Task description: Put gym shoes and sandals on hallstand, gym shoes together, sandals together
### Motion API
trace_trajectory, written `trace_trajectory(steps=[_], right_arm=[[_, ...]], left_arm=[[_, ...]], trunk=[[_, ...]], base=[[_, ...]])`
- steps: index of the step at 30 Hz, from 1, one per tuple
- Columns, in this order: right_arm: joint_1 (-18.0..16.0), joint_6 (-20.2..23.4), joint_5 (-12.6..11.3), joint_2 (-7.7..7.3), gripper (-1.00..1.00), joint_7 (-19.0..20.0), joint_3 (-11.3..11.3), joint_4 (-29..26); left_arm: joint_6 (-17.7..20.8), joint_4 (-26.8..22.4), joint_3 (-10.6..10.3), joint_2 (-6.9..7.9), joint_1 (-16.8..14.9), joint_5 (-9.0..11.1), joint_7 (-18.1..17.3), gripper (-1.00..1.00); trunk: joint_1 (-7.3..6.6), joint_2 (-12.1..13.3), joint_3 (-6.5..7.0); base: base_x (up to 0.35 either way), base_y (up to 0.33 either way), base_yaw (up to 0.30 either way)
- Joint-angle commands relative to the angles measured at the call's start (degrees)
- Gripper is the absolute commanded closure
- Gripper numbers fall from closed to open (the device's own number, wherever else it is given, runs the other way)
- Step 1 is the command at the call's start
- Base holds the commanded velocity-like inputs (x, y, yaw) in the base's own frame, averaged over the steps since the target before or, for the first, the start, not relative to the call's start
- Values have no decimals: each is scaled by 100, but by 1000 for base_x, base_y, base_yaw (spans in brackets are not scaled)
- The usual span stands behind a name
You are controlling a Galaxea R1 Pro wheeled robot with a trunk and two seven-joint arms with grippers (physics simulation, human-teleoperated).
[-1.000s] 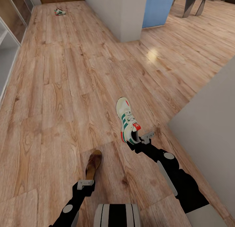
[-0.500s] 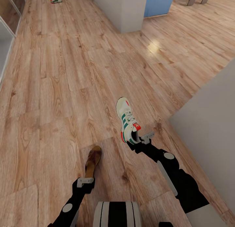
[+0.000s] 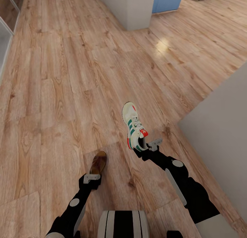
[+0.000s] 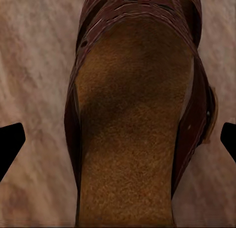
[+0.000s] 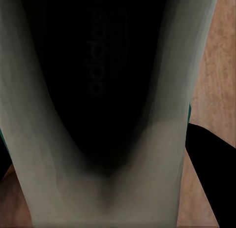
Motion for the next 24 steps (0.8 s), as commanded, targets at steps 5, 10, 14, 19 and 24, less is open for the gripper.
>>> trace_trajectory(steps=[5, 10, 14, 19, 24], right_arm=[[-3, 36, -64, -5, 100, -14, 3, -7], [-3, 36, -64, -9, 100, -14, 2, -12], [-3, 36, -64, -9, 100, -14, -22, -14], [-3, 39, -64, -10, 100, -12, -74, -15], [-3, 39, -66, -11, 100, -13, -77, -16]], left_arm=[[-33, 93, 46, -5, -7, -57, -38, -100], [-42, 119, 47, -4, 8, -63, -37, -100], [-50, 117, 50, -4, 27, -64, -37, -100], [-75, 115, 58, 4, 43, -57, -37, -100], [-80, 115, 49, 5, 44, -63, -37, -100]], trunk=[[12, -8, -145], [24, -15, -298], [32, -19, -401], [32, -19, -425], [37, -22, -471]], base=[[0, 0, 0], [0, 0, 0], [0, 0, 0], [0, 0, 0], [0, 0, 0]])
